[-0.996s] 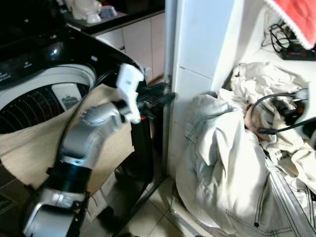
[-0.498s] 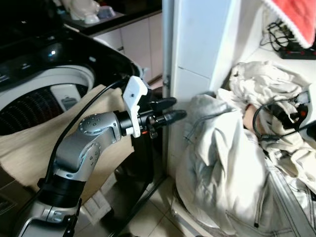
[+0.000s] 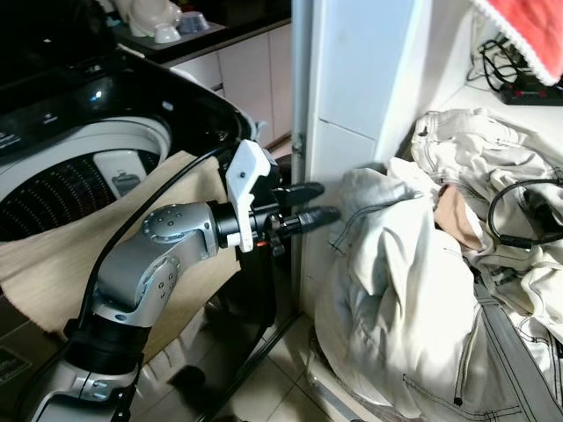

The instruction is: Clothes washing

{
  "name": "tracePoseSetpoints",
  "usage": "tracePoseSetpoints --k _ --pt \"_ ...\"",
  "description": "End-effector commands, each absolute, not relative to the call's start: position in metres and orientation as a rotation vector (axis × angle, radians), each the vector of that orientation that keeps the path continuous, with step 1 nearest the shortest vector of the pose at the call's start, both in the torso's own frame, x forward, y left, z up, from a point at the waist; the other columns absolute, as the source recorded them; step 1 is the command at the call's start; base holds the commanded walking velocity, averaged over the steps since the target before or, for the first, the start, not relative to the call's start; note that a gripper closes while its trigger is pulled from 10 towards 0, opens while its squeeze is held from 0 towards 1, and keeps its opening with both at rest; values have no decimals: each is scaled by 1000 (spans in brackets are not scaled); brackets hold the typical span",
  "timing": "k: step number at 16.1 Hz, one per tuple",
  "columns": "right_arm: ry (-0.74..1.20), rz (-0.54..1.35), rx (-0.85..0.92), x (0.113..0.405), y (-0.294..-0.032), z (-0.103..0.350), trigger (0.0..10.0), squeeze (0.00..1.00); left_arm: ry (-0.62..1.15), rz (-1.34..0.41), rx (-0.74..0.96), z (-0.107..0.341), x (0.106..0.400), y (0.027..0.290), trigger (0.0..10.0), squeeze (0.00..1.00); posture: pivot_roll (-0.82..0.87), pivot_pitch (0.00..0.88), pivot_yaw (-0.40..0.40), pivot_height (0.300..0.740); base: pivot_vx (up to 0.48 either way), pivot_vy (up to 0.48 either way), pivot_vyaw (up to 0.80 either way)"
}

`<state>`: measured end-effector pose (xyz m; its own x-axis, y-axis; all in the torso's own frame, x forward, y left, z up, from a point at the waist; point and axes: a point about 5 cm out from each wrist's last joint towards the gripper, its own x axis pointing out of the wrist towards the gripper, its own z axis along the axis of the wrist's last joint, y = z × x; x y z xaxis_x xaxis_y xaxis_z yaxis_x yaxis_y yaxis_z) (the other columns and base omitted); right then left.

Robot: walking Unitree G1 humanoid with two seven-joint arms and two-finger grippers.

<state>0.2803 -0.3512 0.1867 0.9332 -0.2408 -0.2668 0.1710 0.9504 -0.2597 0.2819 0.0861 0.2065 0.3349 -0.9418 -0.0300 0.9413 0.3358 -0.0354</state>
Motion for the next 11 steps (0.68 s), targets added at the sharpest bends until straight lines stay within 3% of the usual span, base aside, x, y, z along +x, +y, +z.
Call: tracePoseSetpoints --k 1,2,3,4,6,7,8,11 --pt "271 -209 -121 282 -359 187 10000 1000 64 -1274 -5 207 276 85 10000 0 -195 0 76 740 0 0 0" --pt "284 -216 -89 282 -363 182 10000 1000 70 -1290 2 207 275 85 10000 0 -192 0 75 740 0 0 0" --pt "346 -206 -102 282 -369 173 10000 624 74 -1301 14 207 273 85 10000 0 -190 0 74 740 0 0 0" --pt "372 -202 -118 281 -370 169 10000 0 75 -1300 15 207 273 85 10000 0 -190 0 74 740 0 0 0" --pt "458 -165 -110 280 -371 159 10000 0 91 -1313 23 206 271 86 10000 0 -187 0 72 740 0 0 0" --pt "480 -126 -75 280 -368 155 2549 0 98 -1324 25 206 269 86 10000 0 -187 0 72 740 0 0 0" --pt "475 -114 -55 281 -367 155 0 0 98 -1329 25 207 269 86 10000 0 -186 0 71 740 0 0 0" --pt "455 -81 -70 283 -365 159 0 0 102 -1355 18 208 266 85 10000 0 -189 0 73 740 0 0 0"
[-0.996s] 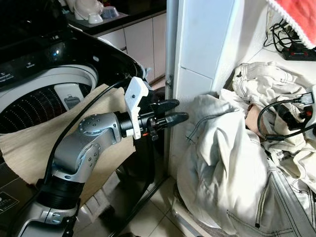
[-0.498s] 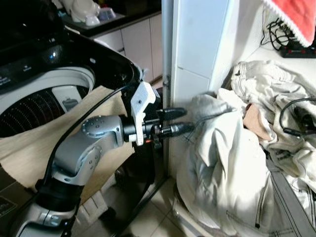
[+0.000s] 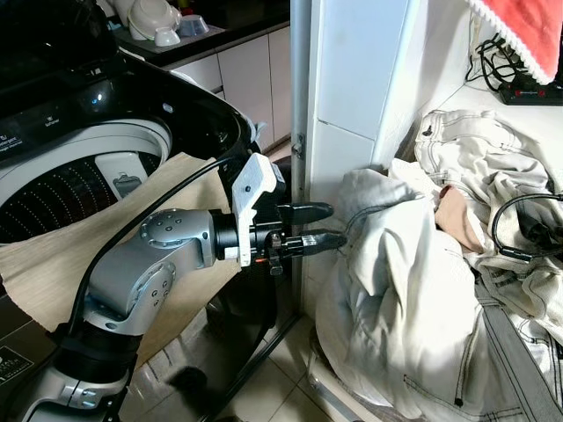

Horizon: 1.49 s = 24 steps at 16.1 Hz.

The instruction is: Clothes washing

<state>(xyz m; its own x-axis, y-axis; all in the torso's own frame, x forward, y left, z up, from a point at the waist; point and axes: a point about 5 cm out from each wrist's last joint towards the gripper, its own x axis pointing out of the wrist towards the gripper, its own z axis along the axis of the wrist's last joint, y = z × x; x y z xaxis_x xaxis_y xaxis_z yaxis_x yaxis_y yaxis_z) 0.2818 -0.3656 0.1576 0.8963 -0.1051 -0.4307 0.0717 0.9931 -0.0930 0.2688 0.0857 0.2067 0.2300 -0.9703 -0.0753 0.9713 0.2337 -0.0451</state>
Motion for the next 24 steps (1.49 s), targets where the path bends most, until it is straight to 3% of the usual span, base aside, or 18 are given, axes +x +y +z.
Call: tracePoseSetpoints --k 1,14,19,22,24 --pt "451 -80 -69 283 -365 160 0 0 103 -1356 18 208 266 85 10000 0 -189 0 73 740 0 0 0" --pt "369 -71 -84 283 -361 182 0 0 75 -1377 -16 213 264 83 10000 0 -196 0 70 740 0 0 0" --pt "162 -78 -84 273 -362 243 0 0 46 -1341 -24 215 270 81 10000 0 -207 0 75 740 0 0 0" --pt "13 47 -29 264 -348 290 0 0 28 -1325 -33 217 272 81 10000 0 -216 0 72 740 0 0 0" --pt "122 39 -144 259 -351 279 0 0 26 -1328 -35 217 272 80 10000 0 -219 0 70 740 0 0 0"
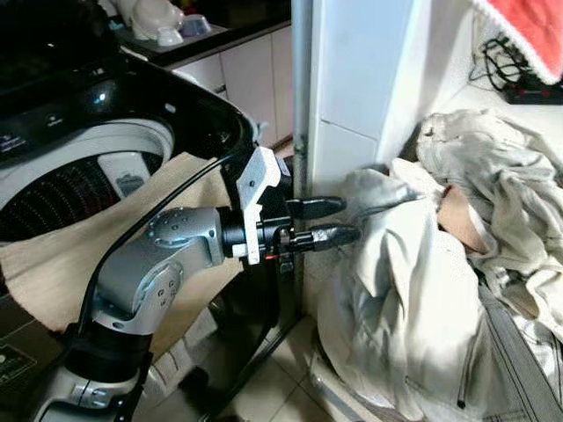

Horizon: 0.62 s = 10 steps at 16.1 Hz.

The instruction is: Clothes washing

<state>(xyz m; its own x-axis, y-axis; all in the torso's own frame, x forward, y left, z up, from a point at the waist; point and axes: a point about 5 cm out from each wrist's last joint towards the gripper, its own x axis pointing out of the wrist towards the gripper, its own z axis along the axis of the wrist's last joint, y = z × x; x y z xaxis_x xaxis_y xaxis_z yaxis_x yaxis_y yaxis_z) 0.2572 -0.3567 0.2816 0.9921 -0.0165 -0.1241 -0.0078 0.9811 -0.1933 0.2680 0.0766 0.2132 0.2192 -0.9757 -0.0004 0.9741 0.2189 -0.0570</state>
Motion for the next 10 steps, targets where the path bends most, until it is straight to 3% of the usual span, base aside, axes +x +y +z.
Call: tracePoseSetpoints --k 1,6,10 --pt "287 -96 -306 258 -367 250 10000 1000 31 -1335 -33 215 271 79 10000 0 -221 0 72 740 0 0 0" --pt "399 -71 -329 260 -356 234 10000 1000 42 -1340 -22 215 270 79 10000 0 -207 0 68 740 0 0 0" --pt "441 -99 -394 263 -362 234 10000 1000 49 -1343 -21 214 270 78 10000 0 -204 0 66 740 0 0 0"
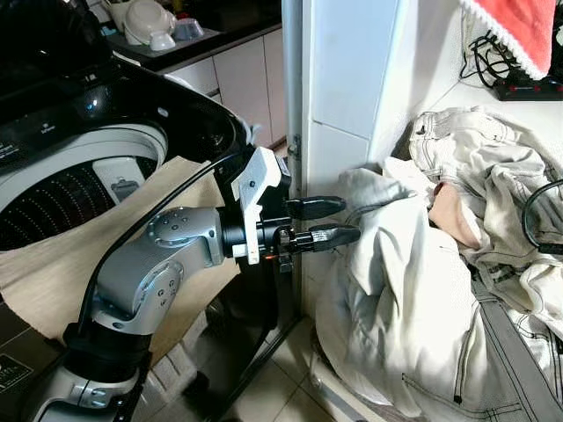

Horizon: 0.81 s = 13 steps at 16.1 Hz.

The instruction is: Clothes washing

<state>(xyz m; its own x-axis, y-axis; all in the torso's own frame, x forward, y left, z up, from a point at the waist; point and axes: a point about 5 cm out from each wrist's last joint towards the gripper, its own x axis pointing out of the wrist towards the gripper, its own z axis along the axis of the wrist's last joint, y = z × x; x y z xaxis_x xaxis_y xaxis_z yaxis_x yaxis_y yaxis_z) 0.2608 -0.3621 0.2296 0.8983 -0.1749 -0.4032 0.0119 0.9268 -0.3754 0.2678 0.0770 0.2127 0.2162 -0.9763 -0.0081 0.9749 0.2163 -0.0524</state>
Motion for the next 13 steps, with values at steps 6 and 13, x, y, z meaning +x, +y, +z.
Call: tracePoseSetpoints --k 6,13 --pt "485 -89 -394 266 -359 231 10000 1000 62 -1355 -11 213 269 80 10000 0 -199 0 65 740 0 0 0" --pt "548 -100 -239 274 -365 190 10000 0 66 -1362 -8 214 268 81 10000 0 -192 0 68 740 0 0 0"
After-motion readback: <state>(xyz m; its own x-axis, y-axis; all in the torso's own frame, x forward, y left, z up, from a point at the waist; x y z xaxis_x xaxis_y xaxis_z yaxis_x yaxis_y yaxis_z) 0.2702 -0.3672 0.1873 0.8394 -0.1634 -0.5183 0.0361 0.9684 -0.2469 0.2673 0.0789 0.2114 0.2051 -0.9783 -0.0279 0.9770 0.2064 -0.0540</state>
